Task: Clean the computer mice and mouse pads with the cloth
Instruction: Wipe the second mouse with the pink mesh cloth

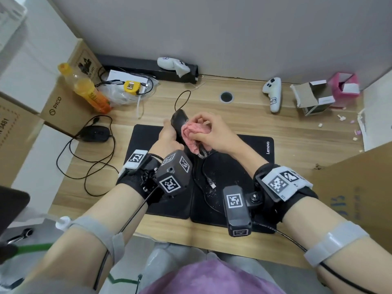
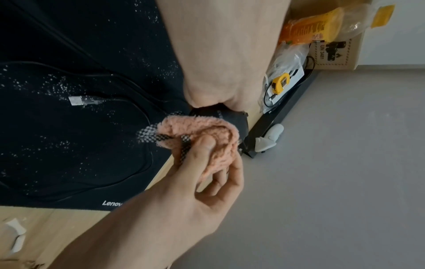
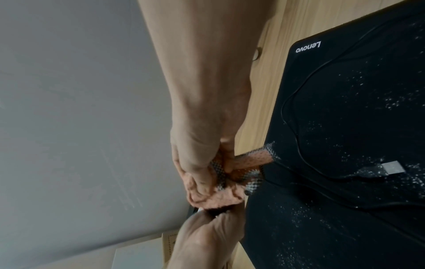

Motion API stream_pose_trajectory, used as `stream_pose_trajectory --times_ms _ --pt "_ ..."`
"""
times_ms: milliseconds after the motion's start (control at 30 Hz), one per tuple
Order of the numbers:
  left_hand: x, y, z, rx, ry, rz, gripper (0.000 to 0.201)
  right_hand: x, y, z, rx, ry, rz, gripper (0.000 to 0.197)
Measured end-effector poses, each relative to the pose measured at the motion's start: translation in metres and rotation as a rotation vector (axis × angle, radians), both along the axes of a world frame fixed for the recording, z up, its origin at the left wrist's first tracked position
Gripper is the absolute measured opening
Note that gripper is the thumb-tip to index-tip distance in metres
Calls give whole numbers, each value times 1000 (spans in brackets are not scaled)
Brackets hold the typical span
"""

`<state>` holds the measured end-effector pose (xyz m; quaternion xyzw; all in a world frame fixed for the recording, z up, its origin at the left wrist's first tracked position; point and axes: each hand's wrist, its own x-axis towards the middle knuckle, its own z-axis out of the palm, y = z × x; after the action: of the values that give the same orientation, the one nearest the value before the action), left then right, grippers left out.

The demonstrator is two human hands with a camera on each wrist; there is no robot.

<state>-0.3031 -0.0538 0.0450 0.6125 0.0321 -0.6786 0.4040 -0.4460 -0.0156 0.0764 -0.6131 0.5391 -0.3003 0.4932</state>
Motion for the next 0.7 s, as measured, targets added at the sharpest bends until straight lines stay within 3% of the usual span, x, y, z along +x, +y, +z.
stream_pose_trajectory --times_ms 133,200,300,367,467,567,700 --pt "-10 2 14 -106 101 -152 40 -2 -8 13 -19 -25 -140 19" --pt "-14 7 22 -174 139 -248 43 -5 -18 17 -26 -47 -231 18" --pt "-13 11 25 -233 10 -366 49 -8 -30 12 6 -72 -268 16" --pt "-11 14 31 -245 -140 -427 40 -8 -33 8 53 -74 -273 13" --pt "-2 15 32 -262 -282 -415 25 -2 -30 4 97 -127 -286 13" --pt "2 15 28 -274 -313 -353 21 7 -30 2 127 -149 -305 13" --pt "1 9 22 -213 -244 -201 40 16 -29 5 115 -125 -330 10"
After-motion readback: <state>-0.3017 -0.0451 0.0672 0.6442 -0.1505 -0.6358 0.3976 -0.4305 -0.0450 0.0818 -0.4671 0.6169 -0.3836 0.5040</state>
